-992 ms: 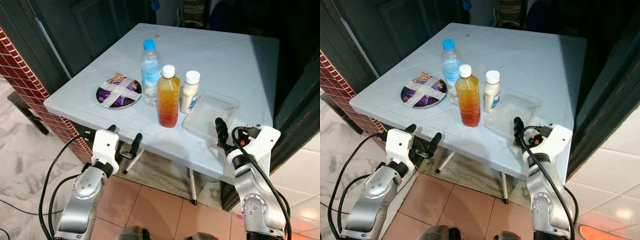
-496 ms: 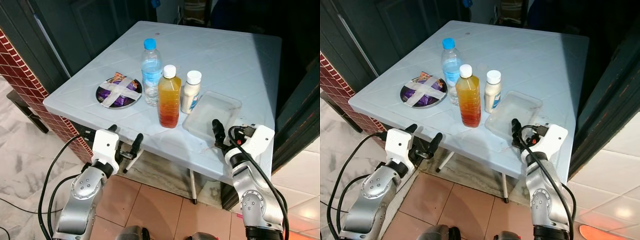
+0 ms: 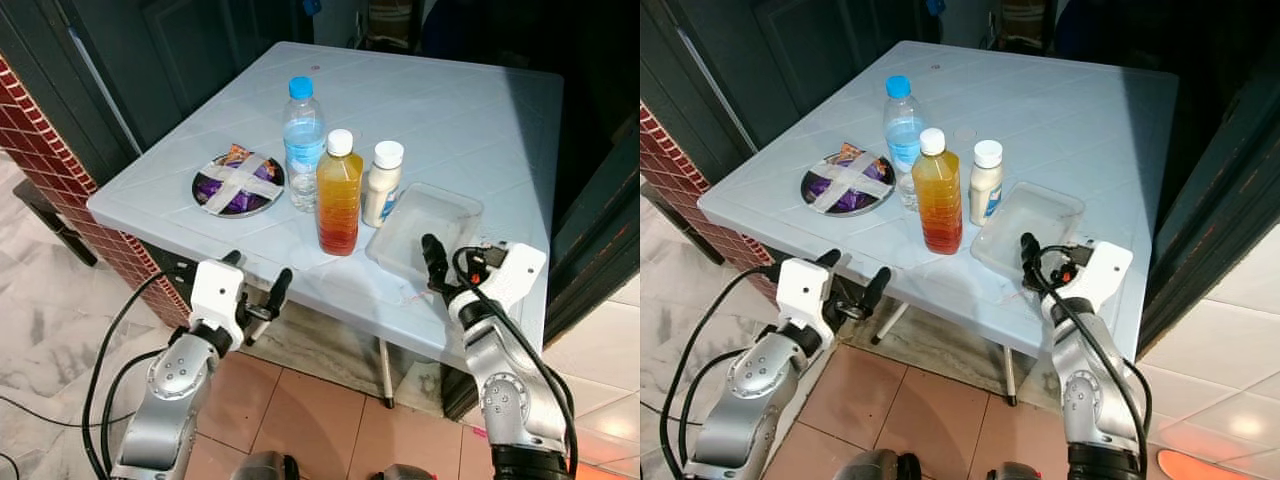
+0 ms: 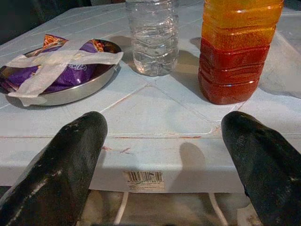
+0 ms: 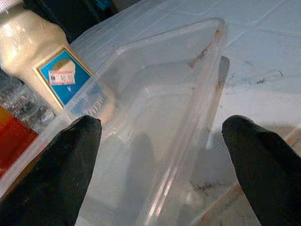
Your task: Restocking fridge
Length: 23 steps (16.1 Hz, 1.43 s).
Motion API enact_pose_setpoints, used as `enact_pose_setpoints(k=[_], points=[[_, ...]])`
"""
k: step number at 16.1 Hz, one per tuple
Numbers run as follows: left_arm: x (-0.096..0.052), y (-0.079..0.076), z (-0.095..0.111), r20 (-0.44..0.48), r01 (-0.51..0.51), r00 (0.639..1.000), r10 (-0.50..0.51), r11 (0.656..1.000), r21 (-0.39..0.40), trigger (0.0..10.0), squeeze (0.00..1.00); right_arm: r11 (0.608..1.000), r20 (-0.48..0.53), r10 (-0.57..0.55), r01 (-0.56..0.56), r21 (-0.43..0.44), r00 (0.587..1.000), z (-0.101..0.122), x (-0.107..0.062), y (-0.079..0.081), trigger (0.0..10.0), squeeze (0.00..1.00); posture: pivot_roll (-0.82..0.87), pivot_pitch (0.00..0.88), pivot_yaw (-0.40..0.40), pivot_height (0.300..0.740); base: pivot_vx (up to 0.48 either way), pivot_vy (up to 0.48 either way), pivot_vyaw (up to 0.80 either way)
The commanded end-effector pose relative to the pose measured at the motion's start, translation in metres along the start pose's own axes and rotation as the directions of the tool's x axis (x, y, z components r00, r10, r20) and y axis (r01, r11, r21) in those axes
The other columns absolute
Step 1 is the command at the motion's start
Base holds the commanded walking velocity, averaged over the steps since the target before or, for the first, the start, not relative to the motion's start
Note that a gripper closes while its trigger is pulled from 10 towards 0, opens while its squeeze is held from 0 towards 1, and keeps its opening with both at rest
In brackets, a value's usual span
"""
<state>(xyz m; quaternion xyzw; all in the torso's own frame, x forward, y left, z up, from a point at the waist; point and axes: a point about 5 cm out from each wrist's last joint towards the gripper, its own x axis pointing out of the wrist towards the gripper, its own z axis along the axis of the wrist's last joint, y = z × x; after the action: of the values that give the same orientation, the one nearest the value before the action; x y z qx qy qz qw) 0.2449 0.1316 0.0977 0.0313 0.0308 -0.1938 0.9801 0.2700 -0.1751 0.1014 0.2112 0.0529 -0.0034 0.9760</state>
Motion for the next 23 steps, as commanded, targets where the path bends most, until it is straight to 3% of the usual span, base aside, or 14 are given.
enact_pose_setpoints(k=[1, 3, 23], points=[[-0.0023, 0.0023, 0.0004, -0.003, -0.012, 1.0, 0.012, 1.0, 0.013, 10.0, 0.0, 1.0, -0.02, 0.011, -0.011, -0.011, 1.0, -0.0031, 0.0002, 0.0036, 10.0, 0.0, -0.01, 0.039, 0.075, 0.74, 0.0, 0.0, 0.0], [-0.0017, 0.001, 0.0004, -0.002, -0.008, 1.0, 0.008, 1.0, 0.012, 10.0, 0.0, 0.998, -0.041, -0.001, -0.002, -0.062, 0.999, -0.0036, 0.0007, 0.003, 10.0, 0.0, -0.02, 0.038, 0.075, 0.74, 0.0, 0.0, 0.0], [-0.0017, 0.001, 0.0004, -0.002, -0.008, 1.0, 0.008, 1.0, 0.012, 10.0, 0.0, 0.998, -0.041, -0.001, -0.002, -0.062, 0.999, -0.0036, 0.0007, 0.003, 10.0, 0.0, -0.02, 0.038, 0.075, 0.74, 0.0, 0.0, 0.0]])
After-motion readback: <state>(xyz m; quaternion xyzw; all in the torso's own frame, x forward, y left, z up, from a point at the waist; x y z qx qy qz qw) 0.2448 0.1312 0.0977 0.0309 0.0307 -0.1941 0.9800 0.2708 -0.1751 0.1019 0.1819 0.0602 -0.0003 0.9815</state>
